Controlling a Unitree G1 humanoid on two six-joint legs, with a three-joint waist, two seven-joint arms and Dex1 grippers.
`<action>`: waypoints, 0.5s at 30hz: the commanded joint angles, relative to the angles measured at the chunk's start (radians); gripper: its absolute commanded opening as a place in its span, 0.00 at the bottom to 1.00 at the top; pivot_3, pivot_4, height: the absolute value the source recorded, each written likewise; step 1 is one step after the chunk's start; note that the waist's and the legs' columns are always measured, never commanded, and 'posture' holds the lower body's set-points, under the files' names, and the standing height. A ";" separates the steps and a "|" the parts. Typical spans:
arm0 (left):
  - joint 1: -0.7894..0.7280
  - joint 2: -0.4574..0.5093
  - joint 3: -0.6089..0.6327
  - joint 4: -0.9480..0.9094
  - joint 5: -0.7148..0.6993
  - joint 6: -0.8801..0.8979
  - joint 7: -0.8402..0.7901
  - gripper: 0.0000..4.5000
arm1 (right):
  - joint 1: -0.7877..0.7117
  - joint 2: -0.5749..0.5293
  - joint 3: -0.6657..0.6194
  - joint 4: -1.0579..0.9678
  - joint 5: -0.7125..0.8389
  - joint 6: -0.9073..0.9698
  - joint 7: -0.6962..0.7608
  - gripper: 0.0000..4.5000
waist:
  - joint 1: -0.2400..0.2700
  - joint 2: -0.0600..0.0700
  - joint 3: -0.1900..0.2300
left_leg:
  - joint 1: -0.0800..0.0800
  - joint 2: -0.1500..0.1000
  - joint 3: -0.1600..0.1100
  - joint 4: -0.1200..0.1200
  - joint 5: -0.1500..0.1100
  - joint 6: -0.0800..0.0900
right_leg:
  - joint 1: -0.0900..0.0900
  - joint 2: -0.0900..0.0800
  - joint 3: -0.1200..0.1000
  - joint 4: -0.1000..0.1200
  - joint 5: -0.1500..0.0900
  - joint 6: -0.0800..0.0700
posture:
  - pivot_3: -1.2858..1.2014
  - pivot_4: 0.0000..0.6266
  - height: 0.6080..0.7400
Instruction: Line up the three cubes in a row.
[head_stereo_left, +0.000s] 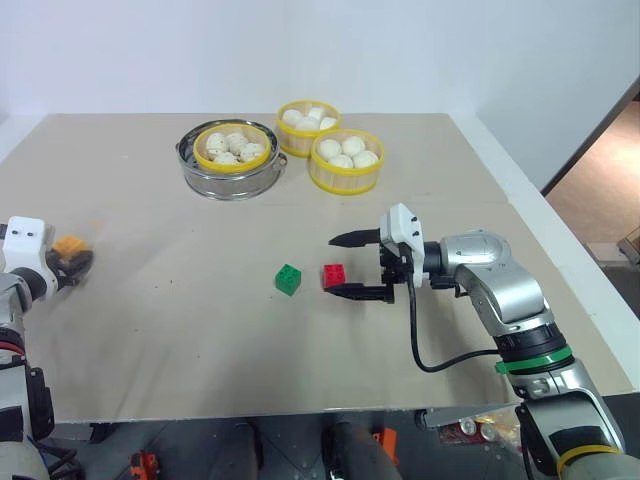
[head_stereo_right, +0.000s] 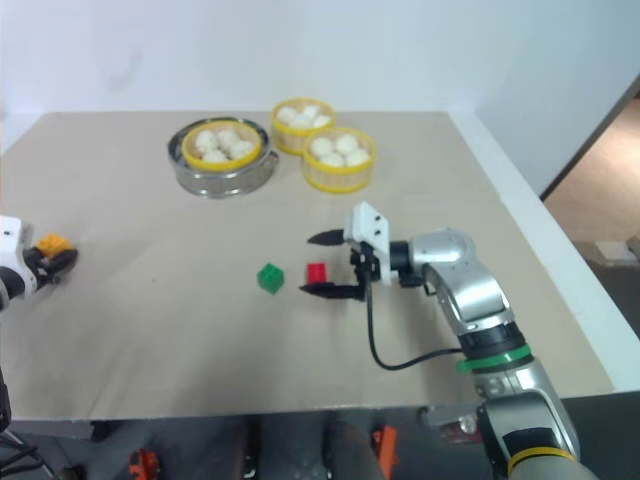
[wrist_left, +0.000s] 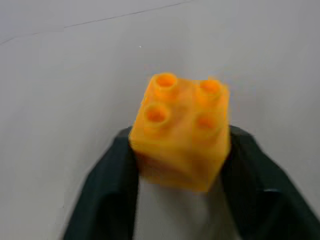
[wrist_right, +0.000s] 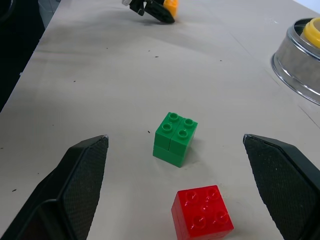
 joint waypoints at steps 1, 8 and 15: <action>-0.019 0.003 -0.001 -0.001 0.008 -0.023 0.015 0.36 | -0.002 -0.016 -0.024 -0.048 0.005 -0.011 0.000 1.00 | 0.000 0.000 0.000 | 0.000 0.000 0.000 0.000 0.000 0.000 | 0.000 0.000 0.000 0.000 0.000 0.000 | 0.52 0.24 1.00; -0.006 -0.005 -0.009 -0.039 0.001 -0.068 -0.029 0.36 | 0.003 -0.027 -0.028 -0.054 0.008 -0.010 -0.002 1.00 | 0.000 0.000 0.000 | 0.000 0.000 0.000 0.000 0.000 0.000 | 0.000 0.000 0.000 0.000 0.000 0.000 | 0.52 0.24 1.00; 0.080 -0.082 -0.010 -0.291 -0.074 -0.065 -0.203 0.36 | -0.001 -0.019 -0.045 -0.073 0.046 0.011 -0.005 1.00 | 0.000 0.000 0.000 | 0.000 0.000 0.000 0.000 0.000 0.000 | 0.000 0.000 0.000 0.000 0.000 0.000 | 0.52 0.24 1.00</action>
